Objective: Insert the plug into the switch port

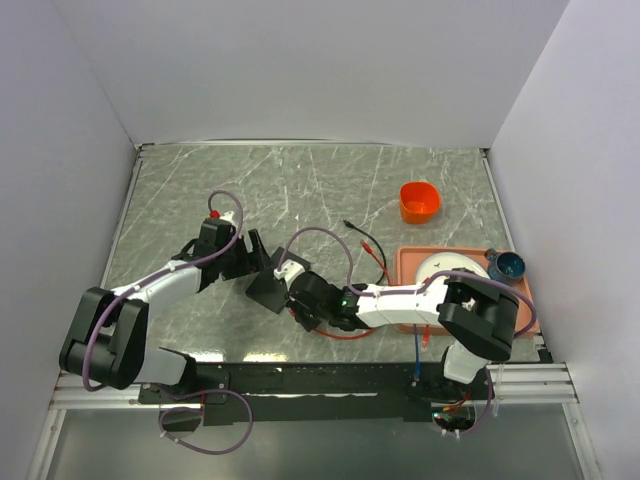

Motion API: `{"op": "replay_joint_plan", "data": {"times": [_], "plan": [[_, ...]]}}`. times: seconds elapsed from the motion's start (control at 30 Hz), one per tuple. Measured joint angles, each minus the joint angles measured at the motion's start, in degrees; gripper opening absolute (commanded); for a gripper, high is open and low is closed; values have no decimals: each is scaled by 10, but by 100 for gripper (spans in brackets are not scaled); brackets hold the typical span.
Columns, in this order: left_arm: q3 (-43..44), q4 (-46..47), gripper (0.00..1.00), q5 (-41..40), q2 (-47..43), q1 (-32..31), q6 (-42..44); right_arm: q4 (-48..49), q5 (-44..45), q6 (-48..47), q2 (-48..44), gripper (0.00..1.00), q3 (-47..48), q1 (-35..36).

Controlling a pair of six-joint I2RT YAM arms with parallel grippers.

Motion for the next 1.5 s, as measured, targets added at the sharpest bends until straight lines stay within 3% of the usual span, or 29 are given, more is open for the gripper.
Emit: {"op": "replay_joint_plan", "data": {"times": [1.5], "plan": [[0, 13, 86, 24, 26, -27, 2, -58, 59, 3, 85, 0, 93, 0]]}}
